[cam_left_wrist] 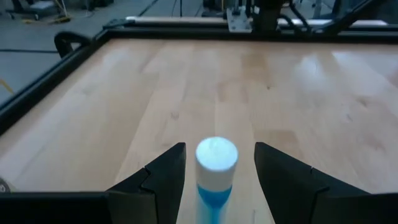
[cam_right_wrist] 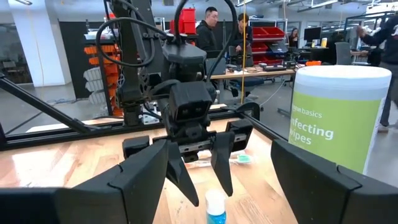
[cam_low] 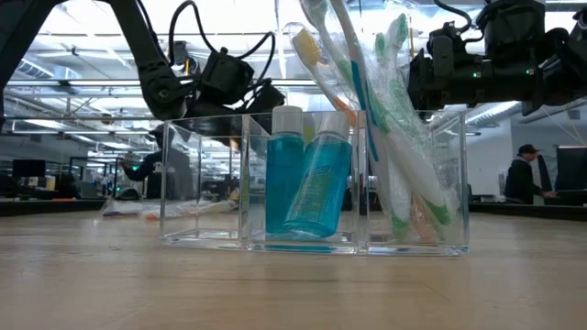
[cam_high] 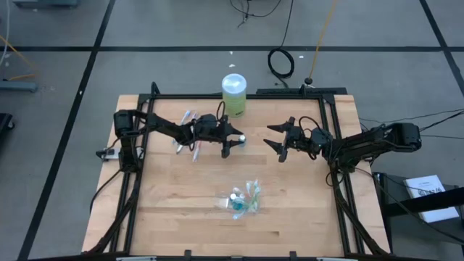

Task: Pick & Place toothbrushing station
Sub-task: Put the mouthwash into the transparent organizer

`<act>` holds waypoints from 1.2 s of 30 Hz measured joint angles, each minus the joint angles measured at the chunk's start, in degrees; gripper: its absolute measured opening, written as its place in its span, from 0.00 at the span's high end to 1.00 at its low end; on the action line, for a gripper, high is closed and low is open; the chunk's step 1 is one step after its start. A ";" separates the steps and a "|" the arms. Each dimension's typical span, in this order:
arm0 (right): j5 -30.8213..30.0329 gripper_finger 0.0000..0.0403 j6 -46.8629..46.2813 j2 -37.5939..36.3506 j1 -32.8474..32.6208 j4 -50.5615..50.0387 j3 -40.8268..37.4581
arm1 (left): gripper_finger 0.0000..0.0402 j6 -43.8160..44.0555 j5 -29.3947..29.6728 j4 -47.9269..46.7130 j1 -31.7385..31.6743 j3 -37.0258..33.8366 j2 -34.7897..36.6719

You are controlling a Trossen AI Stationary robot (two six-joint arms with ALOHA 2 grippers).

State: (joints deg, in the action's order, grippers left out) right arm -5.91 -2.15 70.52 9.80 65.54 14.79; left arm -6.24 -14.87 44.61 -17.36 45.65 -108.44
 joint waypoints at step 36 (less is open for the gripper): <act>0.00 0.31 -0.01 0.00 0.00 -0.13 0.00 | 0.72 -1.01 0.00 -1.56 -0.02 0.00 0.00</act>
State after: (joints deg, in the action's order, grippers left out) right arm -5.91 -2.15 70.52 9.80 65.41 14.79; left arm -7.25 -14.87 43.05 -17.39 45.65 -108.44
